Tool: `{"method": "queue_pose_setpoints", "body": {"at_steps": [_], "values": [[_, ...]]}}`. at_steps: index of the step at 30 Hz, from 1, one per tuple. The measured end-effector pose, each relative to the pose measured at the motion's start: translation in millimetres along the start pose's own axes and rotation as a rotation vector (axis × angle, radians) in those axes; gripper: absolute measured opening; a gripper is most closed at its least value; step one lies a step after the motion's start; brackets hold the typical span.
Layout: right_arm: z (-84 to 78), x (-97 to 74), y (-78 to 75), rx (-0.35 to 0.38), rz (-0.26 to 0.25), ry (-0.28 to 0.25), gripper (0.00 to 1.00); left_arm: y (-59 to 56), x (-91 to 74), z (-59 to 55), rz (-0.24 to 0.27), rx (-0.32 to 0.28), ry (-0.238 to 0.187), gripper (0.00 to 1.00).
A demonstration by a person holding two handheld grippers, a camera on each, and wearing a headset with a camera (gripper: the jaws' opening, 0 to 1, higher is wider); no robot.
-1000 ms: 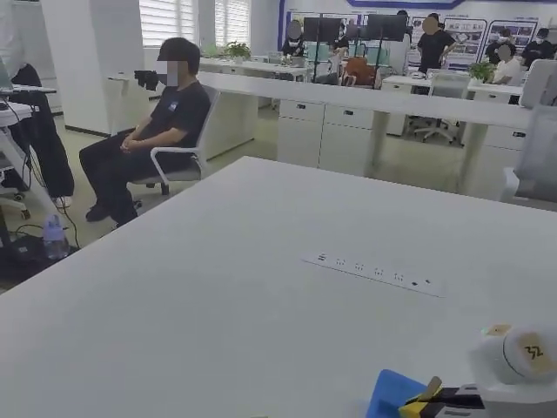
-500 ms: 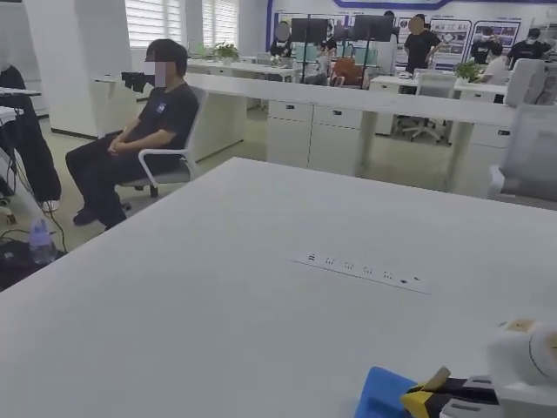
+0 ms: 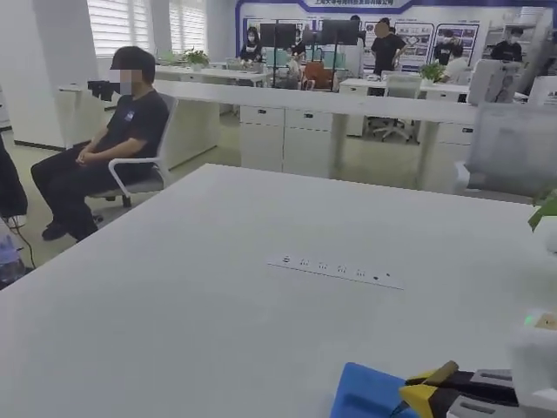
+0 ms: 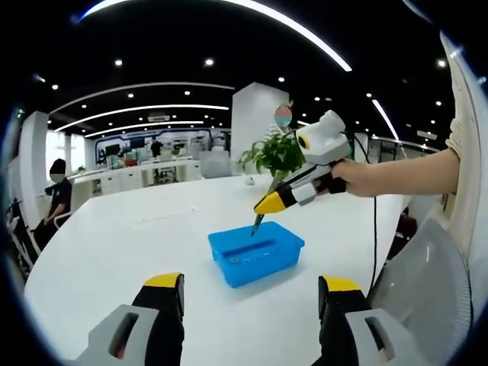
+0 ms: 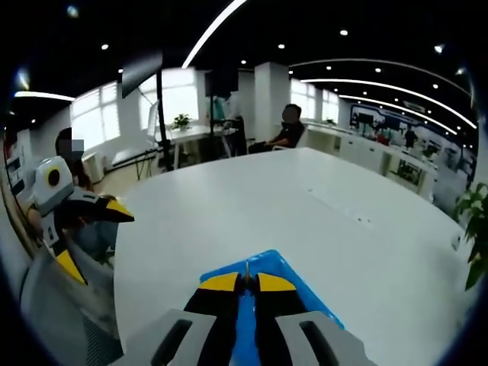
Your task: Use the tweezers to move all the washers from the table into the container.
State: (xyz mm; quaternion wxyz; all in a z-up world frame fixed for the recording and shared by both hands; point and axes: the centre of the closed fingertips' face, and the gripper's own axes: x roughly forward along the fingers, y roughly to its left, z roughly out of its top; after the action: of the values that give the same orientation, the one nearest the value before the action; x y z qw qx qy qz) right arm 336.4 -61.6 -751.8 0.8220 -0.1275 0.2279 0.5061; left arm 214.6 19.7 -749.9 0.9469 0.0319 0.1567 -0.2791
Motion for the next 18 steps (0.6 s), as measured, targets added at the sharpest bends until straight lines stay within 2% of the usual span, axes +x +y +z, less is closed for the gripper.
{"method": "queue_pose_setpoints", "body": {"at_steps": [10,14,18], "values": [[-1.8,-25.1,18.8,0.032,-0.006,-0.055,0.03,-6.4,1.1,-1.2,-0.023,0.002,0.016,0.72],[-10.6,-30.4,28.3,0.053,0.009,-0.055,0.03,-12.2,1.2,2.0,-0.052,-0.011,0.001,0.7],[-22.7,-34.4,37.7,0.071,0.025,-0.043,0.03,-24.1,2.8,-0.7,-0.11,0.008,0.027,0.64]]}}
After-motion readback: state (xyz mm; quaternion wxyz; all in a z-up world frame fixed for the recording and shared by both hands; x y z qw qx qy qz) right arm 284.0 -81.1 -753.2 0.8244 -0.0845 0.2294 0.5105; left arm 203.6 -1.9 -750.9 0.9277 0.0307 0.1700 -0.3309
